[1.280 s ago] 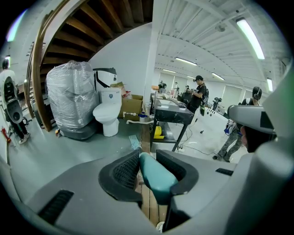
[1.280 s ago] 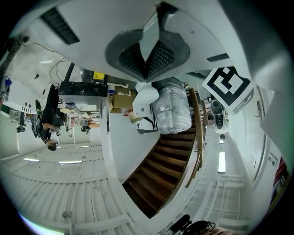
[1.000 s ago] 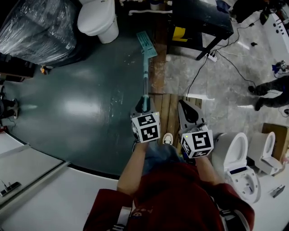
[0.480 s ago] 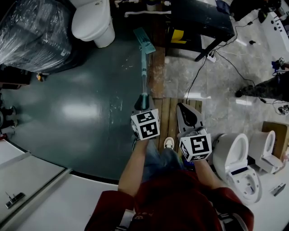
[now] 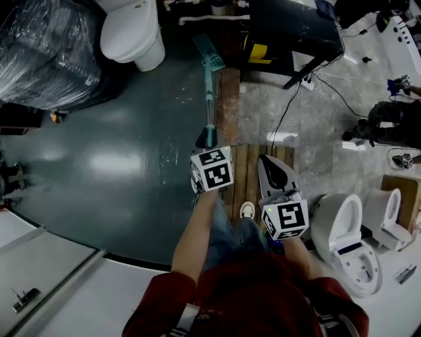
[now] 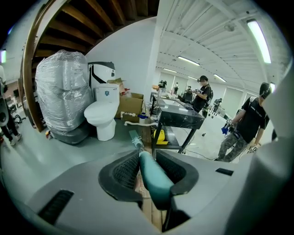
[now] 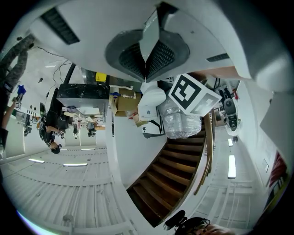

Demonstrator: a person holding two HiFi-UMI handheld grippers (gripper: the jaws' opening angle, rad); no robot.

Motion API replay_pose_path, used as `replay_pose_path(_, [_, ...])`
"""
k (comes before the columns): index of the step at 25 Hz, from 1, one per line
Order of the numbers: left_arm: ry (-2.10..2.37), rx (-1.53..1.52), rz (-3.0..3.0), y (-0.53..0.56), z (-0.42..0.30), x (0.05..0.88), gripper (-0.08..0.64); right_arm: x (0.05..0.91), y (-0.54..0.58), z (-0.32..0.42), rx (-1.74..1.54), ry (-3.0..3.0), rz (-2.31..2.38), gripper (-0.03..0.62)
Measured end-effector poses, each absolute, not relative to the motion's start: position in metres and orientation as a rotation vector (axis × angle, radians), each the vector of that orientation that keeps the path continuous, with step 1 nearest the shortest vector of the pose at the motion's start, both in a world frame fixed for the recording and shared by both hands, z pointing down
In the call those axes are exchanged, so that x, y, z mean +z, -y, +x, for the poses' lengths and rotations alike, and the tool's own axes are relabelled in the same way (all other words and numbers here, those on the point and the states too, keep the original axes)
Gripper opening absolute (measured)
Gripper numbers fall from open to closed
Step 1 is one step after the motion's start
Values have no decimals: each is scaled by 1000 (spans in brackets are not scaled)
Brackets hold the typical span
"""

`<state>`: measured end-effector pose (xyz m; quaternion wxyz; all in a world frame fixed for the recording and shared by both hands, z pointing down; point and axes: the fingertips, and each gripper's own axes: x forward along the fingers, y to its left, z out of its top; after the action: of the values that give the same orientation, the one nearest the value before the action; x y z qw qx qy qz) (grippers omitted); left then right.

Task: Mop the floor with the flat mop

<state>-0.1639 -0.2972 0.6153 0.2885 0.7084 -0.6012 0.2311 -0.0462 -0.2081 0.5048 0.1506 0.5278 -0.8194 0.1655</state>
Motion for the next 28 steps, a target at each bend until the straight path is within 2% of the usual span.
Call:
replay_pose_path(8, [1611,609,1900,318,-159,618,130,508,203,-40,474,2330,1529,18])
replay_pose_path(28, [1628,651,1865,284,-158,607,126,494,187,-26,465,2356,1569,18])
